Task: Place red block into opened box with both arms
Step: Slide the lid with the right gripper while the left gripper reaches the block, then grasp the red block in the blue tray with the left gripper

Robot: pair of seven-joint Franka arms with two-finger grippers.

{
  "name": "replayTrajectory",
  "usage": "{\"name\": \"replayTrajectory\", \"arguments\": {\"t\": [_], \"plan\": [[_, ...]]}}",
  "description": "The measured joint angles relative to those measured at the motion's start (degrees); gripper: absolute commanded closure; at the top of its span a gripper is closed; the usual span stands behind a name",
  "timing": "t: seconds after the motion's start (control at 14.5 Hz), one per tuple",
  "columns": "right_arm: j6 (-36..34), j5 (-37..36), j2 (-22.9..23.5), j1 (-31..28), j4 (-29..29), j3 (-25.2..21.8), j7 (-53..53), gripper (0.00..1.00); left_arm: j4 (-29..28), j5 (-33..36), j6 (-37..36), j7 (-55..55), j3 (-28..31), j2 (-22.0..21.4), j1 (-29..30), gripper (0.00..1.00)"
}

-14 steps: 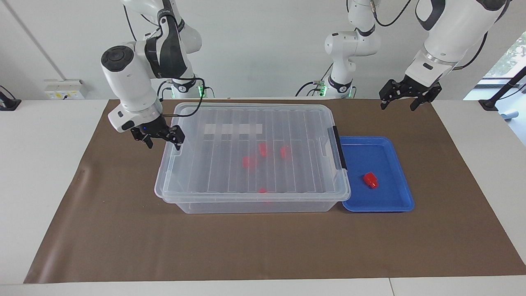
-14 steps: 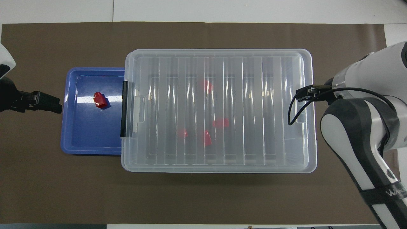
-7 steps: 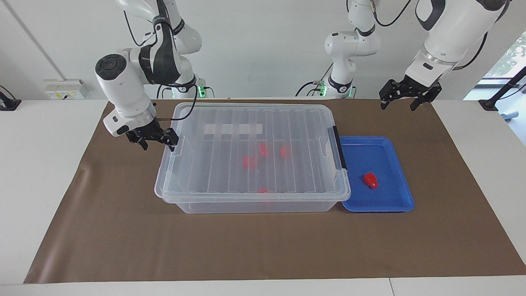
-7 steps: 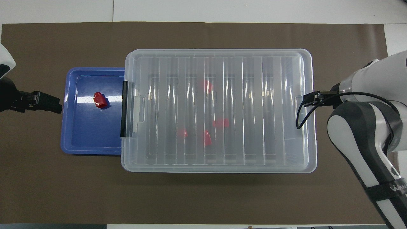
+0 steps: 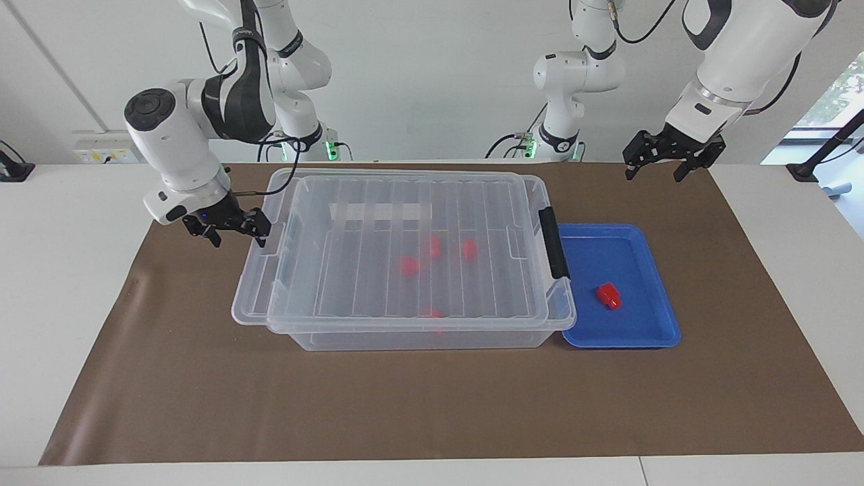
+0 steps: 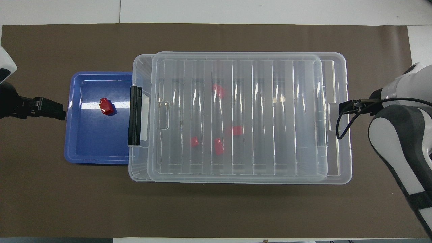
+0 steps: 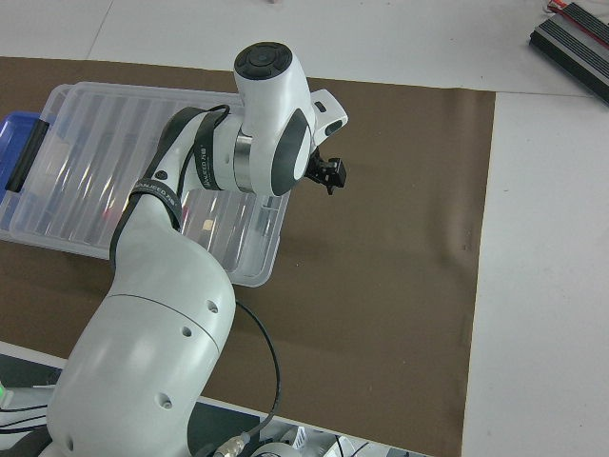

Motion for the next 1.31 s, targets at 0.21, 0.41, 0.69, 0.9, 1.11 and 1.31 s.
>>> {"name": "replayTrajectory", "arguments": {"t": [0.21,0.41,0.69,0.9,1.11,1.31], "plan": [[0.0,0.0,-0.04,-2.5,0.0,-0.03,-3.57,0.0,0.0,0.0,0.08,0.0,-0.23,0.0,-0.01,0.0],[0.0,-0.04,-0.04,-5.03,0.0,-0.04,-6.64,0.0,-0.73,0.0,2.79,-0.29,-0.21,0.02,-0.01,0.0],[0.0,-0.08,-0.05,-7.94,0.0,-0.05,-11.1,0.0,-4.22,0.0,8.03,-4.2,-0.09,0.46,0.0,0.0],[0.0,-0.09,-0.05,-10.58,0.19,-0.08,-15.23,0.0,-9.2,0.0,14.46,-8.09,-0.09,1.08,0.0,0.0],[0.0,-0.11,-0.06,-12.68,0.7,-0.16,-19.0,0.0,-14.08,0.0,21.14,-11.34,-0.21,2.47,-0.01,0.0],[0.0,-0.12,-0.06,-14.09,0.85,-0.18,-21.36,0.0,-17.76,0.0,27.68,-13.8,-0.26,5.48,-0.02,0.0]]}}
